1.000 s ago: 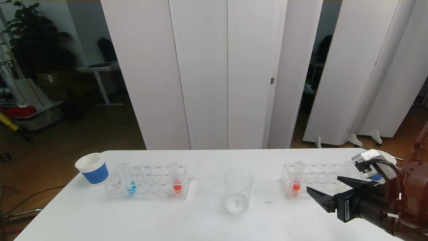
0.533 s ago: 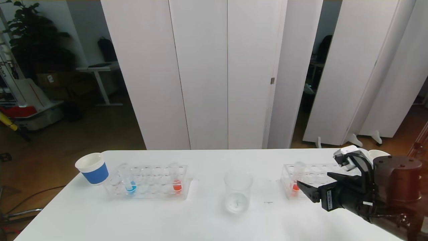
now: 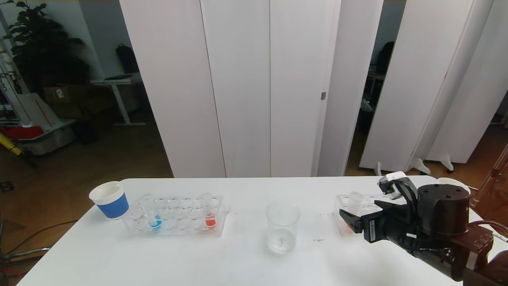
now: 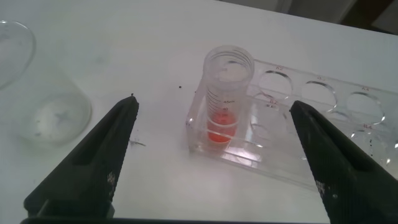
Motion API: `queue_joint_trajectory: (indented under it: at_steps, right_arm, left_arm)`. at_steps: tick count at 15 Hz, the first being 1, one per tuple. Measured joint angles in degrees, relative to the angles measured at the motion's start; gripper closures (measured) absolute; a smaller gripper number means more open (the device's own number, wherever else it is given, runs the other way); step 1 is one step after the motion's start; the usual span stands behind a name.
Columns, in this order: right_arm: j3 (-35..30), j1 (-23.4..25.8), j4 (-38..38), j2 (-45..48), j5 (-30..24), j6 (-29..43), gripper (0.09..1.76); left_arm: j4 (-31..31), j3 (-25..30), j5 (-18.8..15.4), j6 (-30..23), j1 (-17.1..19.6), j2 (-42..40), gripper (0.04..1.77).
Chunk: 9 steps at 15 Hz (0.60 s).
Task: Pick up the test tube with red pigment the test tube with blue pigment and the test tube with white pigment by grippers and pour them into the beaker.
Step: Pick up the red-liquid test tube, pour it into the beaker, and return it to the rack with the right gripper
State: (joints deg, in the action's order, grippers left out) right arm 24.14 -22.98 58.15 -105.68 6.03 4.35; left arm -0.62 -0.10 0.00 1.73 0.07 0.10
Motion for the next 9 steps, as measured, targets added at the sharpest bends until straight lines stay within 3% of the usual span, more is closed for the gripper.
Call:
queue_joint_trajectory:
  at_steps: [9]
  right_arm:
    - [-0.3,-0.2,7.7,-4.2,2.2,-0.5,0.10]
  left_arm:
    - [0.0,0.0,0.0,0.0,0.0,0.0,0.06]
